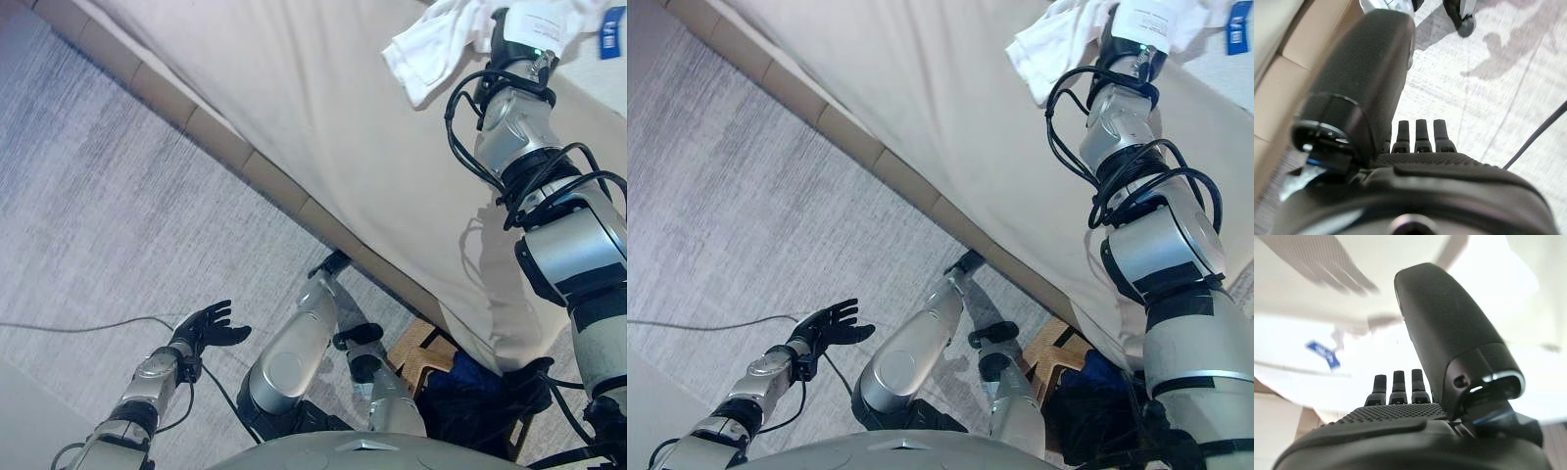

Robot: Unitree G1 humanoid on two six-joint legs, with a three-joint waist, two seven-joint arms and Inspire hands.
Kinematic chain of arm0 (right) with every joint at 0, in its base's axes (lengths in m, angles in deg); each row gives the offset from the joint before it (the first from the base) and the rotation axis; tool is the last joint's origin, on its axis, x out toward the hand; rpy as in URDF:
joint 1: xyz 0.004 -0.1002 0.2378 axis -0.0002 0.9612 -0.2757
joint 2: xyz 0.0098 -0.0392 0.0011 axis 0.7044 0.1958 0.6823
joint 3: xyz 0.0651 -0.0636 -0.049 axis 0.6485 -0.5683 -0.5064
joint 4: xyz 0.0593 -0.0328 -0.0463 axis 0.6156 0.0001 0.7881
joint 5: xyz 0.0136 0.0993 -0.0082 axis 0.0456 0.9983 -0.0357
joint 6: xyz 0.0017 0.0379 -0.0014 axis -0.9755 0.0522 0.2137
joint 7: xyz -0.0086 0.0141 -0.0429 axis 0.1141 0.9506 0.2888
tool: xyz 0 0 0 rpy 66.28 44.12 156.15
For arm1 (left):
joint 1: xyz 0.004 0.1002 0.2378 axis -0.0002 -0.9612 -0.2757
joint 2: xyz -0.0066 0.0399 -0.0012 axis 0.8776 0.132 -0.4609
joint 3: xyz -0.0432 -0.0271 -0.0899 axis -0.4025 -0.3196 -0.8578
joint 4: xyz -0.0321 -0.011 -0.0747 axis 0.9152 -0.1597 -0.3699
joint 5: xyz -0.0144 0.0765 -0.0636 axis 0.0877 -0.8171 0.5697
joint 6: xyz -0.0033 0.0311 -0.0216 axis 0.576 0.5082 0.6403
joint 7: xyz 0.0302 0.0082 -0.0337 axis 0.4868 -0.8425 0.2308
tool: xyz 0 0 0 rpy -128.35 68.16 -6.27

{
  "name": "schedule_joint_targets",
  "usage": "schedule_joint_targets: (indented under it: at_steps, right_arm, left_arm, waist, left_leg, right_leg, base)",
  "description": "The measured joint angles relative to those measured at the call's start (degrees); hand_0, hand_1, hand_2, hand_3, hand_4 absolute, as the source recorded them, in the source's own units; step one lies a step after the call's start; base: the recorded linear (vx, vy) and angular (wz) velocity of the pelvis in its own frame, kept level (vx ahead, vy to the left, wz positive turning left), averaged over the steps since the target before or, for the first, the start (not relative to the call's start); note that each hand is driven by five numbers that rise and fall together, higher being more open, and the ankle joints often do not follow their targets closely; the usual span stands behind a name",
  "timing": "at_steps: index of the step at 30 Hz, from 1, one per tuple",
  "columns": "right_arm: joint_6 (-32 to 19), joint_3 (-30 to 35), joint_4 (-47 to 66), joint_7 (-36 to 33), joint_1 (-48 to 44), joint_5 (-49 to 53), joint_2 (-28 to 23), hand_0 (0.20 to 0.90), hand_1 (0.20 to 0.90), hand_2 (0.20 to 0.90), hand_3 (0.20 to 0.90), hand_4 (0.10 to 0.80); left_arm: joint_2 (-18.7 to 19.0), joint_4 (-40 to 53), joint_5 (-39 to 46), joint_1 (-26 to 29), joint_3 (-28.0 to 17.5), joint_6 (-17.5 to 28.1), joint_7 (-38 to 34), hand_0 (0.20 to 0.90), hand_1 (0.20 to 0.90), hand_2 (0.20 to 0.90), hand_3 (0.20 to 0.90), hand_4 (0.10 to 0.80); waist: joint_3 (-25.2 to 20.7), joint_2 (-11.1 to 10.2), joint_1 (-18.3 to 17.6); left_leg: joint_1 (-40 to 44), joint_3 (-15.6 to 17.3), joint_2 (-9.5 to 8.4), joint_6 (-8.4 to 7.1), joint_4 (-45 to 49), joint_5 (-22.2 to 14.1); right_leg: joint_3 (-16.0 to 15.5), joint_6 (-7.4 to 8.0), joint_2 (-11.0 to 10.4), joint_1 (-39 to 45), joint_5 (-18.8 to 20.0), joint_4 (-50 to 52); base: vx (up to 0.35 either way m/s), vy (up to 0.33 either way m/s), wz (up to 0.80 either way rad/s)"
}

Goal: Pick up the clothes from the bed and place them into the basket

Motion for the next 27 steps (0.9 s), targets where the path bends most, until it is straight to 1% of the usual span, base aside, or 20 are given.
schedule_joint_targets:
  at_steps: [1, 4, 5, 7, 9, 10, 11, 12, 13, 15, 17, 18, 20, 21, 23, 25, 27]
  right_arm:
    - [0.49, -0.07, -0.64, 0.40, -0.48, -0.01, 0.50, 0.900, 0.900, 0.900, 0.900, 0.800]
    - [1.81, -0.17, -0.78, 0.55, -2.62, -0.17, 0.81, 0.900, 0.900, 0.900, 0.900, 0.800]
    - [2.26, -0.29, -0.80, 0.44, -3.97, -0.56, 0.81, 0.900, 0.900, 0.900, 0.900, 0.800]
    - [2.40, -1.66, -0.80, -0.25, -5.28, -2.22, 0.79, 0.900, 0.900, 0.900, 0.900, 0.800]
    - [2.21, -2.67, -0.79, -1.51, -6.39, -3.55, 0.78, 0.900, 0.900, 0.900, 0.900, 0.800]
    - [2.16, -3.13, -0.73, -2.23, -6.85, -3.50, 0.80, 0.815, 0.815, 0.815, 0.801, 0.701]
    - [2.16, -3.93, -0.72, -3.35, -7.41, -3.42, 0.80, 0.674, 0.674, 0.674, 0.636, 0.536]
    - [2.08, -4.11, -0.72, -4.75, -7.98, -3.30, 0.79, 0.300, 0.300, 0.300, 0.200, 0.100]
    - [1.89, -4.11, -0.72, -5.70, -8.38, -2.60, 0.78, 0.300, 0.300, 0.300, 0.200, 0.100]
    - [-0.56, -4.08, -0.71, -7.81, -9.12, 1.05, 0.69, 0.300, 0.300, 0.300, 0.200, 0.100]
    - [-4.45, -3.97, -0.49, -9.59, -9.12, 4.56, 0.65, 0.300, 0.300, 0.300, 0.200, 0.100]
    - [-6.00, -3.95, -0.11, -10.26, -9.12, 4.56, 0.60, 0.300, 0.300, 0.300, 0.200, 0.100]
    - [-7.87, -4.00, 1.88, -10.67, -9.11, 3.93, 0.35, 0.300, 0.300, 0.300, 0.200, 0.100]
    - [-9.24, -4.08, 4.26, -10.92, -9.12, 2.32, 0.18, 0.300, 0.300, 0.300, 0.200, 0.100]
    - [-10.23, -4.75, 6.03, -10.87, -9.12, -0.77, 0.19, 0.300, 0.300, 0.300, 0.200, 0.100]
    - [-10.98, -6.90, 7.77, -8.60, -9.15, -5.88, -0.17, 0.300, 0.300, 0.300, 0.200, 0.100]
    - [-11.25, -7.67, 8.20, -6.60, -9.15, -7.32, -0.23, 0.300, 0.300, 0.300, 0.200, 0.100]
  left_arm:
    - [-0.13, 0.69, 0.25, -0.87, -0.74, 0.51, 0.65, 0.900, 0.900, 0.900, 0.900, 0.800]
    - [-0.21, 2.29, 2.20, -2.18, -1.91, 2.53, 2.01, 0.900, 0.900, 0.900, 0.900, 0.800]
    - [-0.28, 2.37, 3.37, -2.20, -2.09, 3.66, 2.91, 0.900, 0.900, 0.900, 0.900, 0.800]
    - [-0.26, 3.38, 4.22, -2.61, -2.09, 4.49, 3.73, 0.900, 0.900, 0.900, 0.900, 0.800]
    - [-0.29, 4.43, 5.00, -2.95, -2.13, 5.32, 4.72, 0.900, 0.900, 0.900, 0.900, 0.800]
    - [-0.42, 4.48, 5.43, -2.99, -2.09, 5.88, 5.16, 0.900, 0.900, 0.900, 0.900, 0.800]
    - [-0.67, 4.53, 6.10, -3.09, -2.13, 6.14, 5.54, 0.900, 0.900, 0.900, 0.900, 0.800]
    - [-0.85, 4.55, 6.23, -3.12, -2.23, 6.33, 5.88, 0.900, 0.900, 0.900, 0.900, 0.800]
    - [-1.04, 4.52, 6.23, -3.18, -2.56, 6.33, 6.27, 0.900, 0.900, 0.900, 0.900, 0.800]
    - [-1.18, 4.59, 6.22, -3.98, -2.85, 7.15, 7.04, 0.900, 0.900, 0.900, 0.900, 0.800]
    - [-1.38, 4.56, 6.22, -4.83, -3.08, 7.37, 7.35, 0.900, 0.900, 0.900, 0.900, 0.800]
    - [-1.42, 4.56, 6.22, -5.16, -3.08, 7.58, 7.53, 0.900, 0.900, 0.900, 0.900, 0.800]
    - [-1.42, 4.48, 6.19, -5.58, -3.08, 8.13, 7.60, 0.900, 0.900, 0.900, 0.900, 0.800]
    - [-1.44, 4.50, 6.19, -5.63, -3.07, 8.35, 7.58, 0.900, 0.900, 0.900, 0.900, 0.800]
    - [-1.43, 4.51, 6.20, -5.63, -3.07, 8.47, 7.58, 0.900, 0.900, 0.900, 0.900, 0.800]
    - [-1.38, 4.58, 6.23, -5.56, -3.08, 8.81, 7.29, 0.900, 0.900, 0.900, 0.900, 0.800]
    - [-1.38, 4.70, 6.22, -5.57, -3.07, 8.82, 7.21, 0.900, 0.900, 0.900, 0.900, 0.800]
  waist:
    - [0.00, 0.00, 0.00]
    - [0.04, 0.07, 0.26]
    - [0.16, 0.29, 0.30]
    - [0.30, 0.57, 0.28]
    - [0.29, 0.60, 0.27]
    - [0.32, 0.72, 0.35]
    - [0.33, 1.00, 0.43]
    - [0.36, 1.17, 0.43]
    - [0.45, 1.33, 0.40]
    - [0.45, 1.35, 0.40]
    - [0.44, 1.36, 0.31]
    - [0.44, 1.36, 0.27]
    - [0.44, 1.36, 0.06]
    - [0.44, 1.36, 0.09]
    - [0.44, 1.36, 0.03]
    - [0.44, 1.36, -0.11]
    - [0.43, 1.36, -0.04]
  left_leg:
    - [-1.04, -0.19, -0.36, 0.12, 0.59, -0.10]
    - [-5.02, -0.50, -0.51, 0.29, 2.84, -0.31]
    - [-7.01, -0.88, -0.58, 0.22, 4.38, -0.35]
    - [-9.42, -1.46, -0.60, 0.09, 5.83, -0.65]
    - [-11.74, -1.89, -0.61, -0.04, 7.20, -0.94]
    - [-12.65, -2.06, -0.60, -0.04, 7.84, -0.95]
    - [-13.64, -2.28, -0.46, -0.37, 8.72, -1.21]
    - [-14.41, -2.52, -0.42, -0.57, 9.39, -1.48]
    - [-14.81, -2.75, -0.28, -0.58, 9.58, -1.47]
    - [-15.74, -2.88, 0.17, -0.62, 10.27, -1.48]
    - [-15.81, -2.74, 0.64, -0.65, 10.40, -1.50]
    - [-15.81, -2.67, 0.81, -0.65, 10.41, -1.50]
    - [-15.80, -2.57, 1.13, -0.74, 10.41, -1.44]
    - [-15.70, -2.09, 1.58, -0.80, 10.35, -1.40]
    - [-15.20, -1.69, 1.79, -0.94, 10.22, -1.31]
    - [-13.52, -1.31, 1.85, -0.94, 9.57, -1.31]
    - [-12.26, -1.11, 1.88, -0.94, 8.98, -1.31]
  right_leg:
    - [-0.09, -0.12, -0.65, -1.26, -0.65, 1.62]
    - [-0.42, 0.07, -1.31, -5.03, -1.71, 4.92]
    - [-1.35, -0.48, -1.53, -6.73, -2.29, 6.36]
    - [-1.50, -0.56, -1.62, -8.82, -3.46, 8.13]
    - [-1.59, -1.14, -1.66, -10.85, -4.65, 9.69]
    - [-1.71, -1.26, -1.65, -11.63, -5.31, 10.41]
    - [-1.76, -1.61, -1.67, -12.50, -5.60, 11.47]
    - [-1.93, -2.12, -1.68, -13.28, -6.10, 12.18]
    - [-2.17, -2.42, -1.64, -13.62, -6.40, 12.48]
    - [-2.27, -3.04, -1.30, -14.45, -6.77, 12.94]
    - [-2.17, -3.02, -0.97, -14.57, -6.79, 12.99]
    - [-1.95, -3.02, -0.80, -14.69, -6.79, 12.90]
    - [-1.69, -3.05, -0.48, -14.79, -6.78, 12.71]
    - [-1.54, -3.06, -0.25, -14.74, -6.77, 12.43]
    - [-1.27, -3.06, -0.28, -14.49, -6.76, 12.42]
    - [-0.99, -3.05, -0.35, -13.07, -6.76, 12.06]
    - [-0.79, -3.05, -0.37, -12.06, -6.76, 11.63]
  base:
    - [-0.029, 0.043, 0.07]
    - [-0.047, 0.058, 0.04]
    - [-0.041, 0.043, 0.05]
    - [-0.030, 0.030, 0.05]
    - [-0.031, 0.039, 0.03]
    - [-0.038, 0.033, 0.01]
    - [0.000, 0.000, 0.00]
    - [-0.030, -0.014, 0.00]
    - [0.000, 0.000, 0.00]
    - [-0.005, -0.017, -0.04]
    - [0.002, -0.036, -0.11]
    - [0.002, -0.036, -0.12]
    - [-0.011, -0.024, -0.13]
    - [-0.024, -0.013, -0.15]
    - [-0.019, -0.014, -0.14]
    - [-0.010, -0.027, -0.03]
    - [0.000, 0.000, 0.00]
